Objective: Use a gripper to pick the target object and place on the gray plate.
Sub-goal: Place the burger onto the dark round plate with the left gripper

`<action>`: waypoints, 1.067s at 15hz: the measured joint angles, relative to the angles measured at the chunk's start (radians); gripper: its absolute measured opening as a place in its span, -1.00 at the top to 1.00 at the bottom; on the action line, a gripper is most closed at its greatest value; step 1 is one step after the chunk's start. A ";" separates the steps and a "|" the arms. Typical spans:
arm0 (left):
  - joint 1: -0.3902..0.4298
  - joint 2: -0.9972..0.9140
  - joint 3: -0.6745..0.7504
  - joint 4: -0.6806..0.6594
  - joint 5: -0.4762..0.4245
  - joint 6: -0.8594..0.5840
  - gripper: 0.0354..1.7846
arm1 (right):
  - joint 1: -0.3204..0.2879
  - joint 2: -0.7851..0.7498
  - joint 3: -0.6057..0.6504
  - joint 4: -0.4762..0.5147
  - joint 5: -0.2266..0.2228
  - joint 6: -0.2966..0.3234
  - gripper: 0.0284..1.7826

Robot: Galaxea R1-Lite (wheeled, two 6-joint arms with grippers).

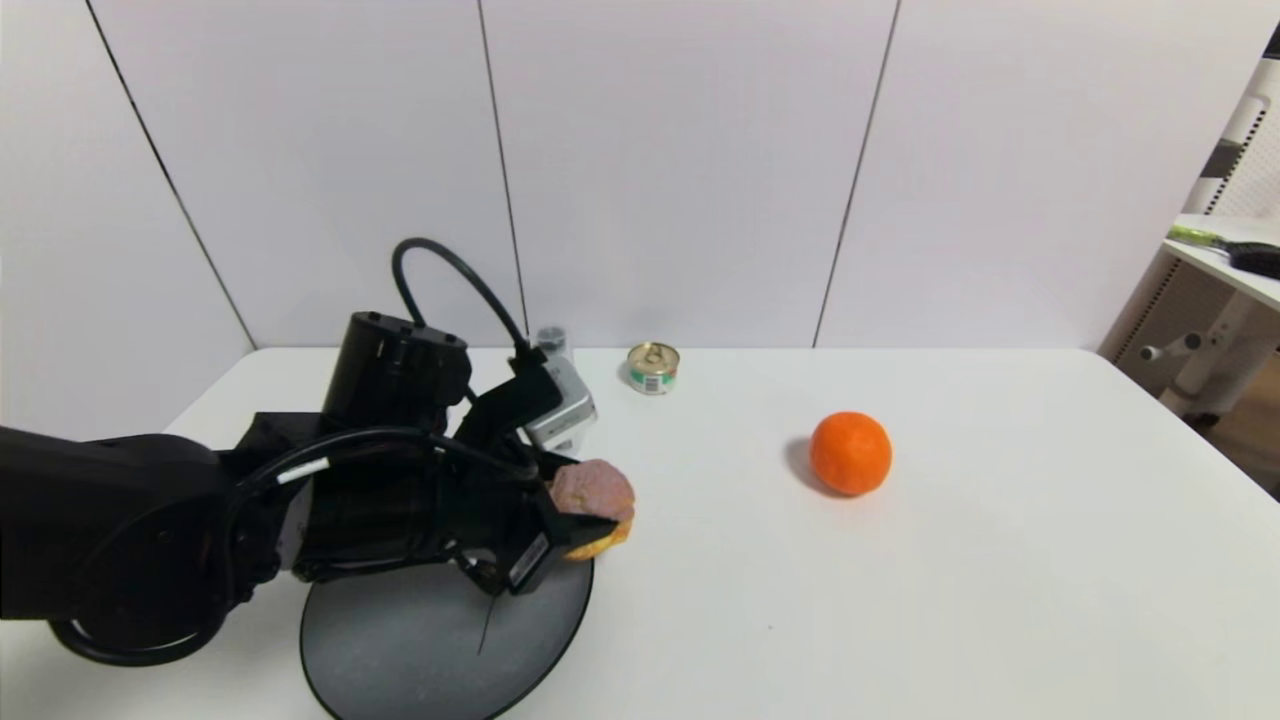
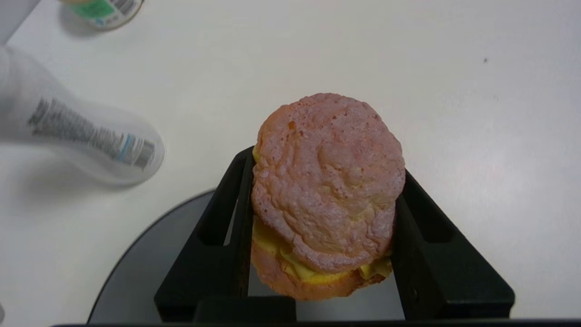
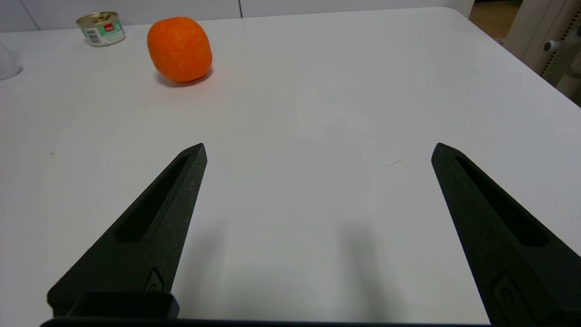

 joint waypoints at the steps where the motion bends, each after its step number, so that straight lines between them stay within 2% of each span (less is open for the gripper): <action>1: 0.017 -0.028 0.034 0.004 0.000 0.003 0.06 | 0.000 0.000 0.000 0.000 0.000 -0.001 -0.92; 9: 0.190 -0.110 0.164 -0.035 -0.001 0.061 0.06 | 0.000 0.000 0.000 0.000 0.000 -0.001 -0.92; 16: 0.236 -0.130 0.235 -0.067 -0.001 0.051 0.06 | 0.000 0.000 0.000 0.000 0.000 -0.001 -0.92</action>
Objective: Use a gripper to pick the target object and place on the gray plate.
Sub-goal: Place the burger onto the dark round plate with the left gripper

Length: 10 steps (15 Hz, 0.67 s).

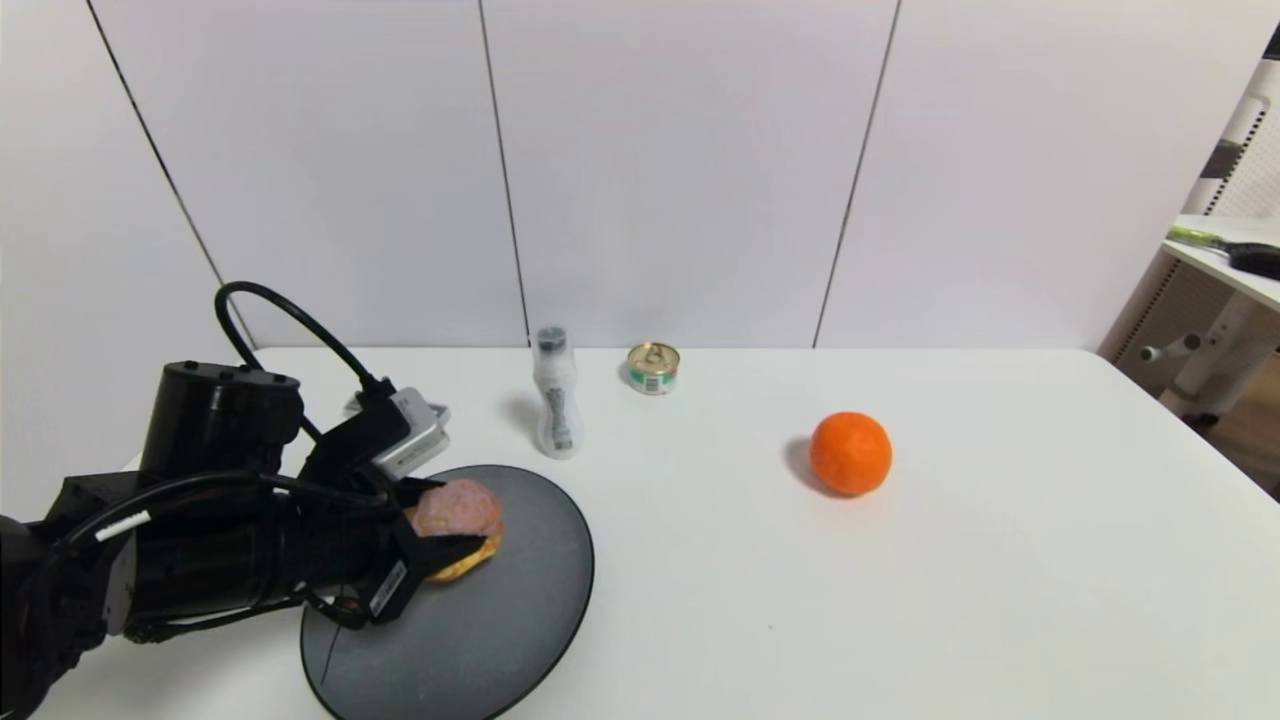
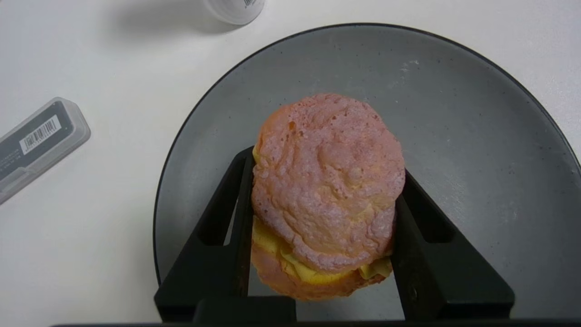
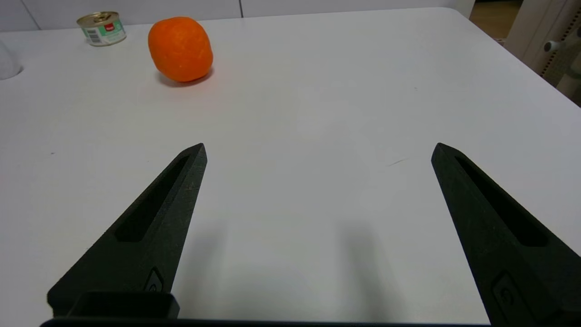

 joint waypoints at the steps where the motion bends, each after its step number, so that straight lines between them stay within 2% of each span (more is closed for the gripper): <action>1: 0.000 0.001 0.002 -0.001 -0.001 -0.001 0.06 | 0.000 0.000 0.000 0.000 0.000 0.000 -0.92; 7: 0.000 0.035 0.015 -0.003 -0.006 -0.003 0.06 | 0.000 0.000 0.000 0.000 0.000 0.000 -0.92; 10: -0.001 0.067 0.010 -0.047 -0.009 -0.003 0.06 | 0.000 0.000 0.000 0.000 0.000 0.000 -0.92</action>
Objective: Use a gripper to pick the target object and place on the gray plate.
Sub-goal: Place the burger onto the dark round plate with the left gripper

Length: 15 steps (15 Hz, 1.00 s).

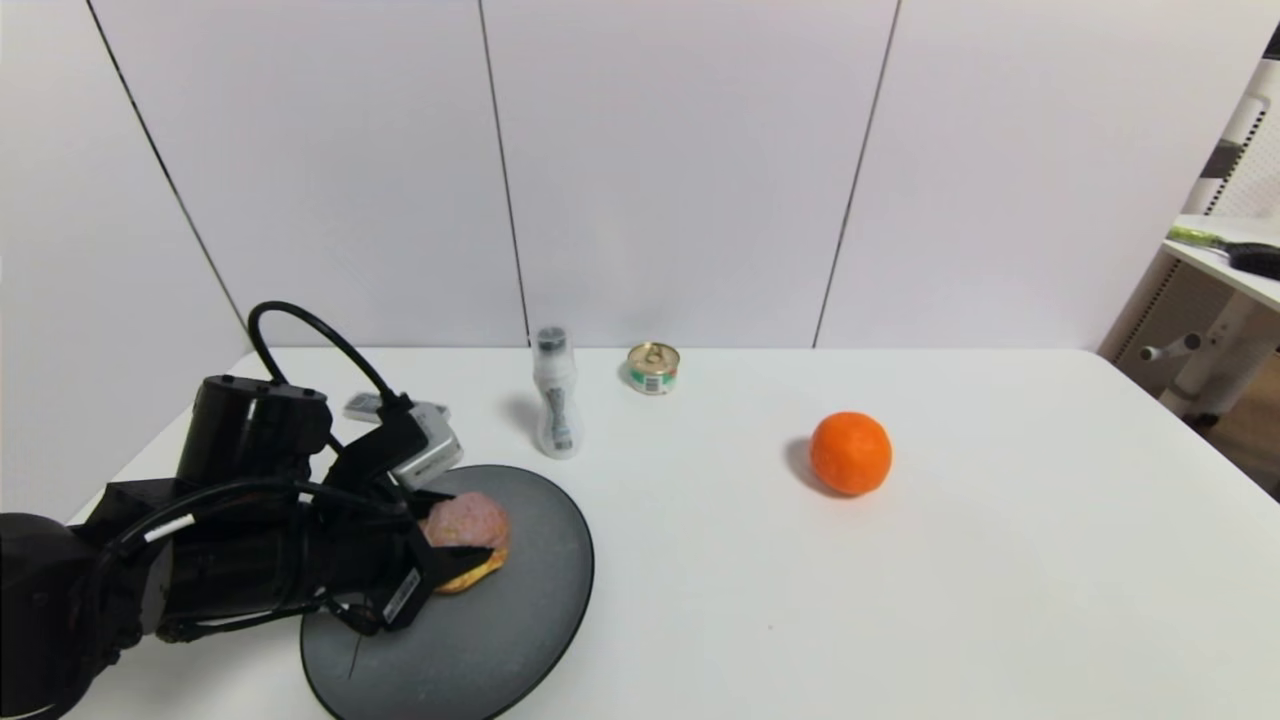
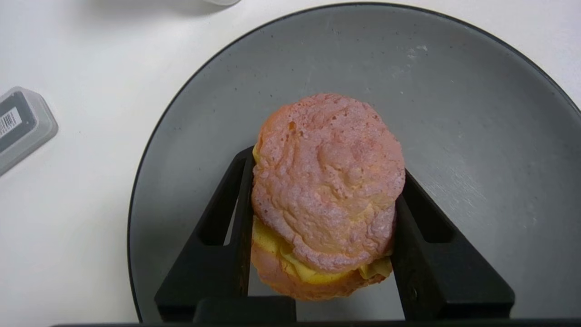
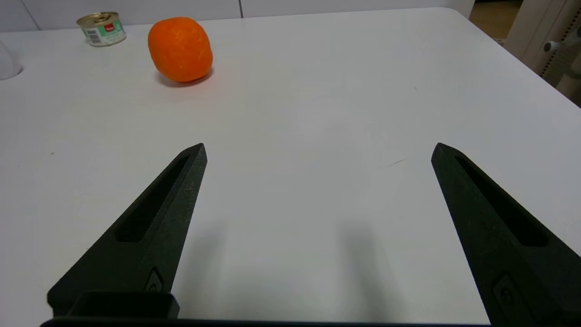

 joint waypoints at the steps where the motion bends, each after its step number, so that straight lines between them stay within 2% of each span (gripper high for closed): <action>1: -0.001 0.009 -0.001 -0.019 -0.001 0.000 0.06 | 0.000 0.000 0.000 0.000 0.000 0.000 -0.92; 11: -0.005 0.030 0.009 -0.021 -0.004 -0.011 0.06 | 0.000 0.000 0.000 0.000 0.000 0.000 -0.92; 15: -0.007 0.026 0.009 -0.022 -0.004 -0.010 -0.33 | 0.000 0.000 0.000 0.000 0.000 0.000 -0.92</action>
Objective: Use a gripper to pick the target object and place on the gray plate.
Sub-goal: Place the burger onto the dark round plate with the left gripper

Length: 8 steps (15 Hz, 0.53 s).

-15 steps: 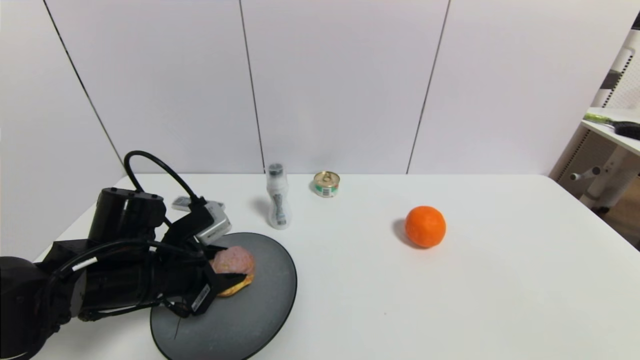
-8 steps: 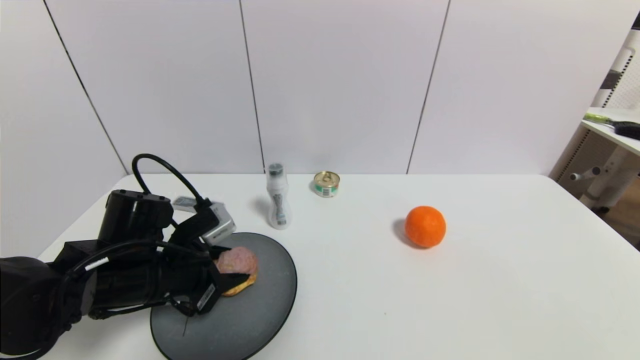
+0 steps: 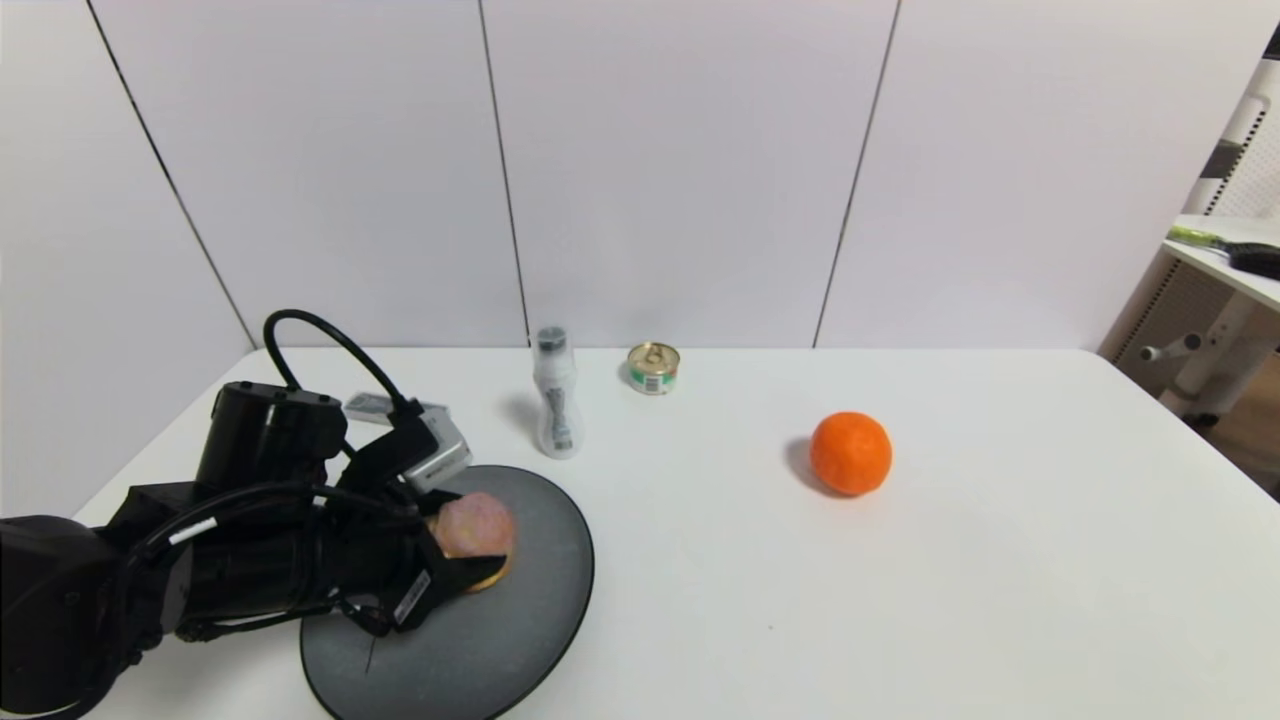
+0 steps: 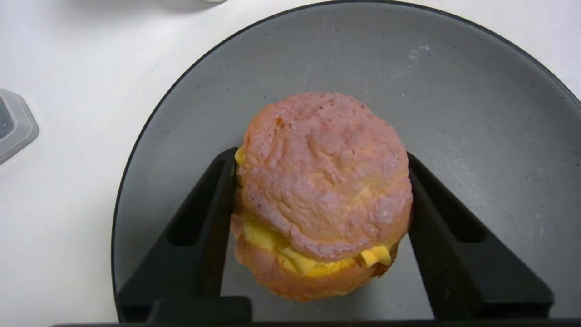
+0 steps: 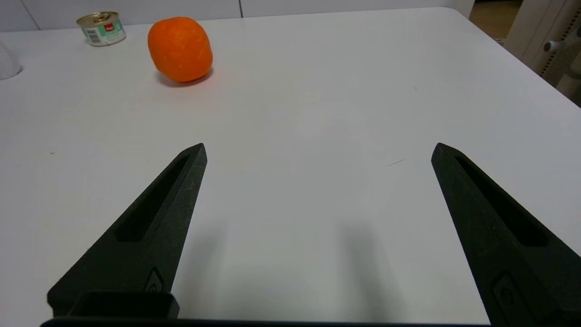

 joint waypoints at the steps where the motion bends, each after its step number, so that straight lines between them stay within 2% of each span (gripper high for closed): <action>1: -0.003 -0.001 0.000 0.000 0.000 0.000 -0.40 | 0.000 0.000 0.000 0.000 0.000 0.000 -0.92; 8: -0.007 -0.128 0.037 0.034 0.001 -0.031 -0.70 | 0.000 0.000 0.000 0.000 0.000 0.000 -0.92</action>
